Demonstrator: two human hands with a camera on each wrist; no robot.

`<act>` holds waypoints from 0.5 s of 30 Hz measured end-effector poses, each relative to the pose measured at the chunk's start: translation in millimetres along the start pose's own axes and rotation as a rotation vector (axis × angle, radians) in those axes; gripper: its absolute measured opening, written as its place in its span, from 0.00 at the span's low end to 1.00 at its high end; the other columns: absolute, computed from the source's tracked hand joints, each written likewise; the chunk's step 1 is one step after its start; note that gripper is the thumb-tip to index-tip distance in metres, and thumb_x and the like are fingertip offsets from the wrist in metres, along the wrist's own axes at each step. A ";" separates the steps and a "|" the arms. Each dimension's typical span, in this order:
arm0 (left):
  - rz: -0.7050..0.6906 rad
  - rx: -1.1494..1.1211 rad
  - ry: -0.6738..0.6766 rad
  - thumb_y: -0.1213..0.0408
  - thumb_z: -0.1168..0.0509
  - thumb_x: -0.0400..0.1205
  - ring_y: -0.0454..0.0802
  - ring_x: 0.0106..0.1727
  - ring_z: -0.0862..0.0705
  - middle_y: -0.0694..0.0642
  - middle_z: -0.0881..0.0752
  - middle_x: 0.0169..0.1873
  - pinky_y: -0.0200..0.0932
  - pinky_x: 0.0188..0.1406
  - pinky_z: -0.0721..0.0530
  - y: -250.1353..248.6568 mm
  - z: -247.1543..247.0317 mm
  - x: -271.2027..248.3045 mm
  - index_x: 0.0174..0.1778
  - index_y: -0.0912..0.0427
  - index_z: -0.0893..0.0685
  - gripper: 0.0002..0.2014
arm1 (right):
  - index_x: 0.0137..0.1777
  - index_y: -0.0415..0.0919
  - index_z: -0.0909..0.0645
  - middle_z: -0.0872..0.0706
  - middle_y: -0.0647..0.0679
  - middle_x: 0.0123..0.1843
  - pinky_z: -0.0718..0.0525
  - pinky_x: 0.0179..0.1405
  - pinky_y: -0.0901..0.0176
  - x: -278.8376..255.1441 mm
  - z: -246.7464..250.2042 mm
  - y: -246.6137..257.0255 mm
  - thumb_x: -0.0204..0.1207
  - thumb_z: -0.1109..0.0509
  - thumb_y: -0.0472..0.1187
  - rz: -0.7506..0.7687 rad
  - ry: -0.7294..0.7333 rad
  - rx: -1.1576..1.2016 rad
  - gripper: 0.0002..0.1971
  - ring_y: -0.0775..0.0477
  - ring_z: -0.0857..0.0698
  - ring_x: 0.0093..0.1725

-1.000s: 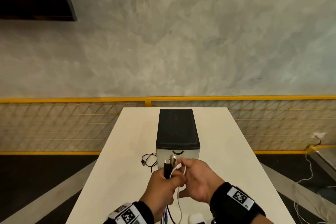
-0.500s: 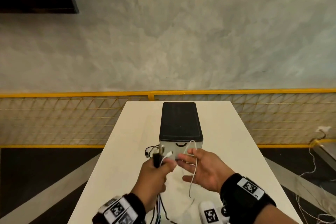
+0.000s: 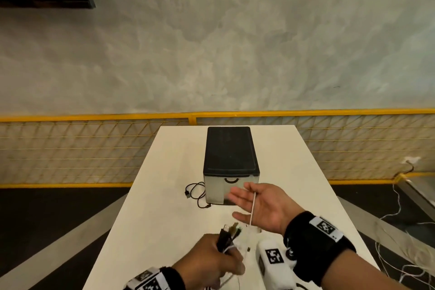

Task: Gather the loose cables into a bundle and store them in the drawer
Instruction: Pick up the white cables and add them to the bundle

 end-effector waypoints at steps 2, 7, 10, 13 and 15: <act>0.016 0.124 0.139 0.73 0.24 0.71 0.37 0.35 0.13 0.44 0.11 0.27 0.33 0.41 0.19 12.0 -1.2 -9.2 0.35 0.62 0.12 0.05 | 0.48 0.45 0.24 0.08 0.43 0.42 0.19 0.52 0.42 2.0 5.9 13.4 0.87 0.46 0.41 0.045 -0.018 0.027 0.10 0.43 0.10 0.52; -0.034 -0.242 -0.187 0.67 0.23 0.72 0.46 0.20 0.37 0.58 0.27 0.28 0.38 0.21 0.42 8.1 20.9 -10.2 0.36 0.60 0.16 0.07 | 0.50 0.45 0.24 0.09 0.40 0.48 0.20 0.53 0.40 -2.9 1.3 3.3 0.86 0.43 0.43 0.055 0.030 -0.097 0.07 0.40 0.11 0.53; -0.169 -0.295 -0.311 0.71 0.27 0.76 0.44 0.19 0.37 0.54 0.26 0.26 0.35 0.20 0.43 -17.6 15.2 1.5 0.38 0.59 0.17 0.06 | 0.52 0.45 0.24 0.11 0.39 0.53 0.21 0.49 0.40 -1.4 -4.3 -22.3 0.85 0.43 0.42 0.012 0.081 -0.139 0.06 0.39 0.13 0.46; -0.230 -0.284 -0.325 0.79 0.30 0.77 0.37 0.14 0.29 0.43 0.24 0.16 0.29 0.14 0.34 -31.9 -2.4 7.9 0.39 0.64 0.19 0.07 | 0.51 0.42 0.21 0.14 0.40 0.36 0.21 0.43 0.47 -2.8 -9.0 -33.5 0.84 0.42 0.41 -0.006 0.074 -0.076 0.09 0.42 0.18 0.32; -0.242 -0.262 -0.337 0.82 0.31 0.77 0.35 0.13 0.28 0.43 0.23 0.15 0.27 0.13 0.32 -29.8 -9.0 9.9 0.39 0.68 0.19 0.06 | 0.45 0.41 0.18 0.12 0.42 0.36 0.24 0.42 0.50 -5.2 -7.8 -36.3 0.84 0.43 0.41 -0.017 0.078 -0.093 0.13 0.44 0.17 0.30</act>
Point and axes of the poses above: each hand's wrist, its own x-axis towards the middle knuckle, its own z-axis out of the back of the hand, y = z × x, the point moved 4 cm from there along x, towards the middle knuckle
